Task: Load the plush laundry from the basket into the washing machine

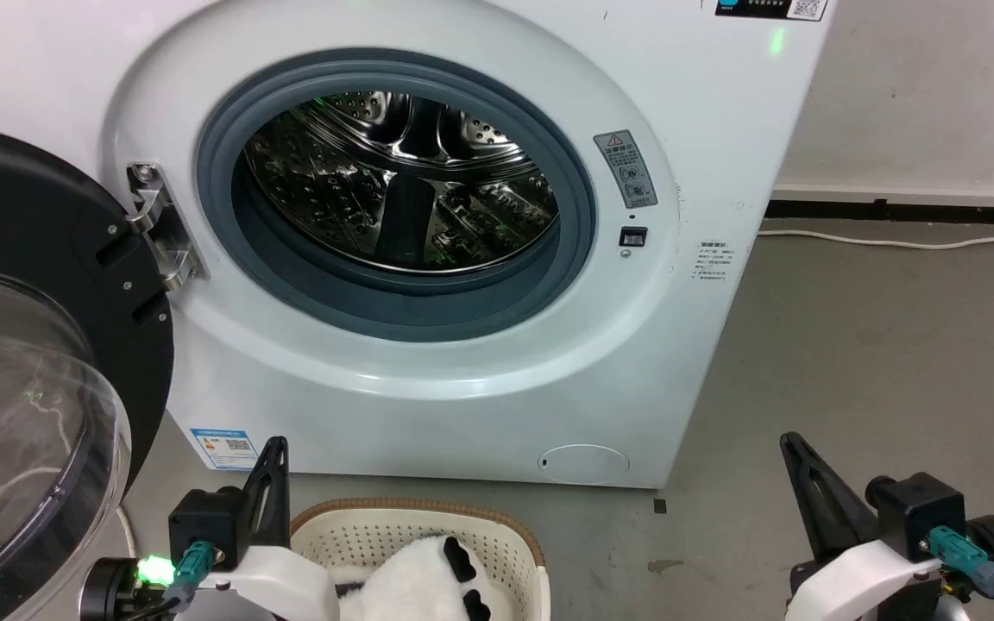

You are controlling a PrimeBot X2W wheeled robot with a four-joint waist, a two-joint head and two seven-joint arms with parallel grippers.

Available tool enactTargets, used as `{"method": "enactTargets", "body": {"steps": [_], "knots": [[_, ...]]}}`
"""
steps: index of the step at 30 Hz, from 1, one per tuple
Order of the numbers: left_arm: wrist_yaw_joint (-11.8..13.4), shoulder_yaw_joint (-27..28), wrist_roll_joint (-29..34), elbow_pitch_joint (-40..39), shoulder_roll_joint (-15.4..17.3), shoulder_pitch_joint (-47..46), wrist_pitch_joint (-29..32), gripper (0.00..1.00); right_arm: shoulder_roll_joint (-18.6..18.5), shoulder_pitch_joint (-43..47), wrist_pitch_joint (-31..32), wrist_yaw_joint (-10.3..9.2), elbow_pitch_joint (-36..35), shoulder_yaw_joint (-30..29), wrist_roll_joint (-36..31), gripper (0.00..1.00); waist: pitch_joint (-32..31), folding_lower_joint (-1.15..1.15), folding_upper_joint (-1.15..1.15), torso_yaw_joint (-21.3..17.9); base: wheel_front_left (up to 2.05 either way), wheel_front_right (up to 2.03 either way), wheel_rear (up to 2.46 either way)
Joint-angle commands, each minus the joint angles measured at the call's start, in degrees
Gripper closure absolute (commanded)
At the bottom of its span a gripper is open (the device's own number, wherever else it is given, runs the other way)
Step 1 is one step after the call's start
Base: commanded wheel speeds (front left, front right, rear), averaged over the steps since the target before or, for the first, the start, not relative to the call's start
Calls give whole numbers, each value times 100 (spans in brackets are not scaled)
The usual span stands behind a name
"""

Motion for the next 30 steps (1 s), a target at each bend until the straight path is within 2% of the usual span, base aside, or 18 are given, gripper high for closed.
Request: {"method": "enactTargets", "body": {"steps": [1,14,30], "knots": [[0,0,-1,0,0,0,-1,0,0,0,-1,0,0,-1,1,0,0,0,0,0,0,0,0],[1,-143,-94,136,0,7,-156,0,1,3,-155,-1,20,-52,112,0,70,0,0,-40,0,0,0],[-87,-242,-263,951,110,-390,-273,0,1,-246,-347,-1,-26,2,274,0,762,0,0,-349,0,0,0]]}}
